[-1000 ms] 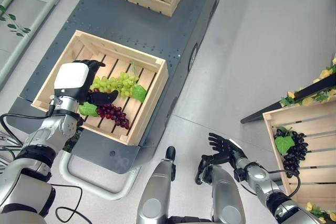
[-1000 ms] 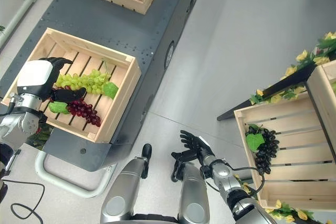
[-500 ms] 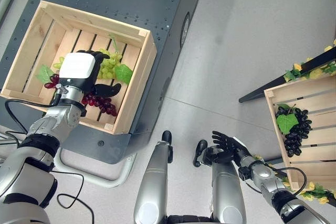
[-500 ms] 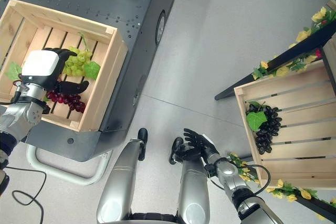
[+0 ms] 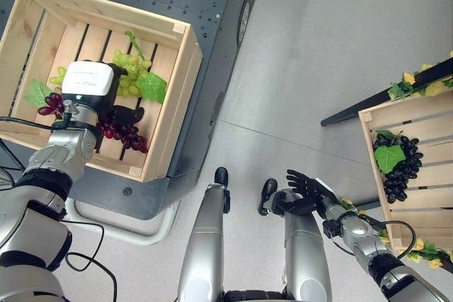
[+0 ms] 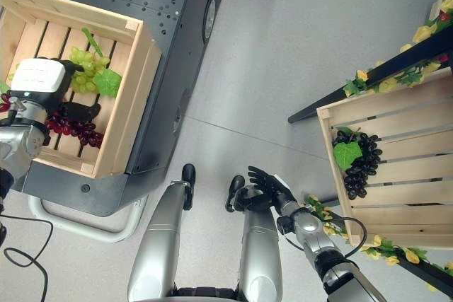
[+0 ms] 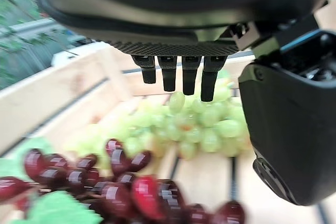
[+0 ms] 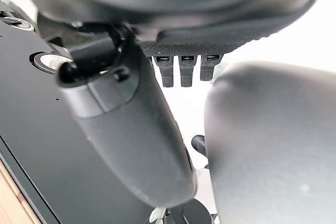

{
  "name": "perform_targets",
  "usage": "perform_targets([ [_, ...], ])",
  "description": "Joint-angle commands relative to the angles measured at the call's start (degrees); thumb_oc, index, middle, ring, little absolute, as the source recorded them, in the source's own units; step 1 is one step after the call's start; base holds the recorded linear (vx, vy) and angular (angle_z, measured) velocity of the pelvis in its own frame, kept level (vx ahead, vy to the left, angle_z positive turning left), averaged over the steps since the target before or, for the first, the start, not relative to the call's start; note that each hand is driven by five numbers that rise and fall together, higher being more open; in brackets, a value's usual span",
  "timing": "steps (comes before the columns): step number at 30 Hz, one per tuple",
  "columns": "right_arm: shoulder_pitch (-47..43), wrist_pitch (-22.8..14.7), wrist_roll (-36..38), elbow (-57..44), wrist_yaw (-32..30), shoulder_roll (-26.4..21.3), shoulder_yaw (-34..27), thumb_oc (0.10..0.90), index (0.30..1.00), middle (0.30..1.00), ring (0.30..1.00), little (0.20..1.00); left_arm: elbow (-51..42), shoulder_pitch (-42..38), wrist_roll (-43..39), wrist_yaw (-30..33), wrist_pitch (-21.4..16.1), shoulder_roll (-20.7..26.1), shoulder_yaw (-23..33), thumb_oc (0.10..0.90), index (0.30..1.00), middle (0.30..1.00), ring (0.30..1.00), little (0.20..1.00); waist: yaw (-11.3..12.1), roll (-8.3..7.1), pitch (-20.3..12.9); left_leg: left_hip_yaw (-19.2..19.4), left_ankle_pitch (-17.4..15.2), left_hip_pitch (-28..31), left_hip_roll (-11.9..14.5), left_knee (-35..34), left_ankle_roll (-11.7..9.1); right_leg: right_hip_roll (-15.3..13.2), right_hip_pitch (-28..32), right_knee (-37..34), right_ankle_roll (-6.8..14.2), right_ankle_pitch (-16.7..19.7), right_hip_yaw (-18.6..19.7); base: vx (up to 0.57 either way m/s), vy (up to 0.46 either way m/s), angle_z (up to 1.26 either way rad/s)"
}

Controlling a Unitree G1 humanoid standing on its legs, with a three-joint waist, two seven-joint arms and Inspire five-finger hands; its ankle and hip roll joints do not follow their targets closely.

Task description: Pick up the fruits from the basket on one side to the basket on the other side

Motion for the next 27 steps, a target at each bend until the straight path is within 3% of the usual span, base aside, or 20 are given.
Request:
perform_targets([
  [1,1.8,-4.3,3.0,-3.0,0.2,-1.7,0.5,0.800,0.900,0.900,0.900,0.900,1.8,-5.4,0.9,10.2,5.4,6.4,4.1,0.800,0.900,0.900,0.900,0.900,0.5,-0.33,-0.8,3.6,-3.1,3.0,-1.5,-1.1,2.3,1.0,4.4,-4.9,1.6,4.6,1.7,0.00,0.000,0.00],
  [4,1.5,-4.7,3.5,-2.1,0.3,-0.8,1.3,0.800,0.900,0.900,0.900,0.900,3.4,-7.5,3.1,15.4,4.8,6.0,3.6,0.800,0.900,0.900,0.900,0.900,0.7,-1.17,-0.8,3.3,-3.4,2.7,-1.2,-0.9,2.4,1.2,4.3,-5.0,1.6,4.7,1.5,0.03,-0.035,0.01],
  [9,0.9,-4.5,3.7,-1.1,0.4,0.2,1.9,0.800,0.900,0.900,0.900,0.900,3.3,-8.4,5.0,16.8,4.2,5.4,2.4,0.800,0.900,0.900,0.900,0.900,0.9,-1.85,-0.8,2.8,-3.7,2.7,-1.2,-0.9,2.5,1.5,4.4,-5.0,1.7,4.8,1.2,0.03,-0.026,0.03],
  [21,1.6,-4.5,2.4,-1.4,-0.7,0.0,0.8,0.800,0.900,0.900,0.900,0.900,-0.4,-7.3,1.7,8.9,-1.9,5.1,1.3,0.800,0.900,0.900,0.900,0.900,0.7,-1.75,-0.8,2.6,-3.6,2.0,-1.6,-1.6,2.9,2.0,3.2,-5.3,2.0,5.3,1.6,0.02,0.001,-0.01],
  [27,1.5,-4.6,3.0,-2.8,-1.7,-0.4,0.2,0.800,0.900,0.900,0.900,0.900,-0.7,-8.2,0.6,1.9,1.8,5.3,0.2,0.800,0.900,0.900,0.900,0.900,0.5,-2.29,-0.8,2.5,-3.7,0.5,-1.6,-1.5,3.2,2.2,1.7,-5.5,2.3,6.0,1.3,0.00,0.000,0.00],
])
